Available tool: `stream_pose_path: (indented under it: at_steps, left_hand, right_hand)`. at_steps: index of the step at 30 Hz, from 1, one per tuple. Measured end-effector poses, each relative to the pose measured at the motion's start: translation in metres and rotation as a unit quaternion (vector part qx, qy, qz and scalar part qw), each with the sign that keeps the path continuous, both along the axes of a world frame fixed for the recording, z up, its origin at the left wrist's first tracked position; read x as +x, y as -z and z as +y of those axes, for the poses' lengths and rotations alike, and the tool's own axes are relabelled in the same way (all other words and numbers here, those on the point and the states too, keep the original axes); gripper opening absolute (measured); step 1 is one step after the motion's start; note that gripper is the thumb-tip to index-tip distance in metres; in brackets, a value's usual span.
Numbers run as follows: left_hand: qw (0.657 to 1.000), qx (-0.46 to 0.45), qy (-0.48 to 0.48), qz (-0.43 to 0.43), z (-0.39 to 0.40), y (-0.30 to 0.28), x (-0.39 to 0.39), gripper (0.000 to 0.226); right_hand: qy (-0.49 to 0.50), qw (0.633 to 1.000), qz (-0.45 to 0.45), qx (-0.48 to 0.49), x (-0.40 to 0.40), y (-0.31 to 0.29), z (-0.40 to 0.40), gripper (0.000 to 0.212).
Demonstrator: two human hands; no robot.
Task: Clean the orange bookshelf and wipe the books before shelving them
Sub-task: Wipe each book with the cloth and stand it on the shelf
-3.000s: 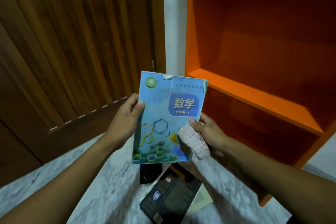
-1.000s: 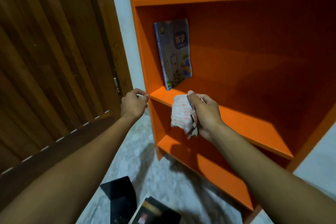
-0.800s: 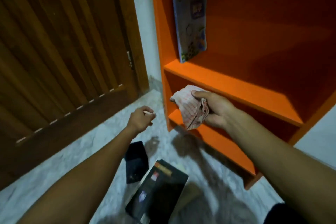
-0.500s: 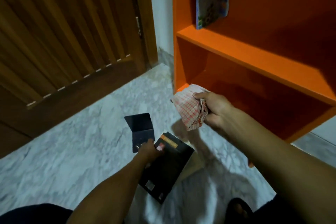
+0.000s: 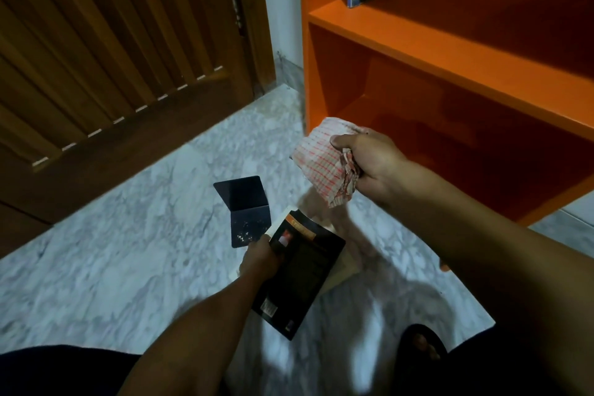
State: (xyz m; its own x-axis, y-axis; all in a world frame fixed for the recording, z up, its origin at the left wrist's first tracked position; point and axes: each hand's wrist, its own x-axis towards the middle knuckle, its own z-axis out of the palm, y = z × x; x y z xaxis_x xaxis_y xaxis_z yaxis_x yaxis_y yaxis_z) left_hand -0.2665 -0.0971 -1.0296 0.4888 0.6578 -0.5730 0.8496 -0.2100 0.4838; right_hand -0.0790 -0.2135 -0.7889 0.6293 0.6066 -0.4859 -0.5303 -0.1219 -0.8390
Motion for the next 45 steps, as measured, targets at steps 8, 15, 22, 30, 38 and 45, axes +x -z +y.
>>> stream_pose_path:
  at_steps: [8, 15, 22, 30, 38, 45]
  left_hand:
    - [0.993, 0.028, 0.054, -0.098, 0.026, -0.057, 0.019, 0.013]
    - [0.945, -0.039, -0.047, -0.321, 0.057, -0.194, 0.019, 0.011]
    - [0.918, -0.055, -0.075, -0.385, 0.047, -0.279, -0.017, 0.017]
    - [0.910, -0.097, -0.064, -0.398, -0.004, -0.296, -0.018, 0.020]
    - [0.850, -0.106, -0.135, -0.498, -0.006, -0.299, 0.001, 0.015]
    - [0.832, -0.084, -0.244, -0.491, 0.025, -0.295, -0.006, 0.018]
  right_hand:
    - [0.043, 0.999, 0.012, -0.006, 0.007, -0.012, -0.012, 0.034]
    - [0.137, 0.986, 0.064, 0.072, 0.010, -0.031, -0.021, 0.029]
    - [0.180, 0.970, 0.085, 0.139, 0.003, -0.050, -0.022, 0.037]
    - [0.055, 0.846, -0.529, 0.014, 0.001, -0.032, -0.011, 0.038]
    - [-0.126, 0.691, -0.710, 0.037, -0.034, 0.006, -0.014, 0.072]
    - [-0.282, 0.687, -0.667, 0.059, -0.058, 0.010, -0.035, 0.067]
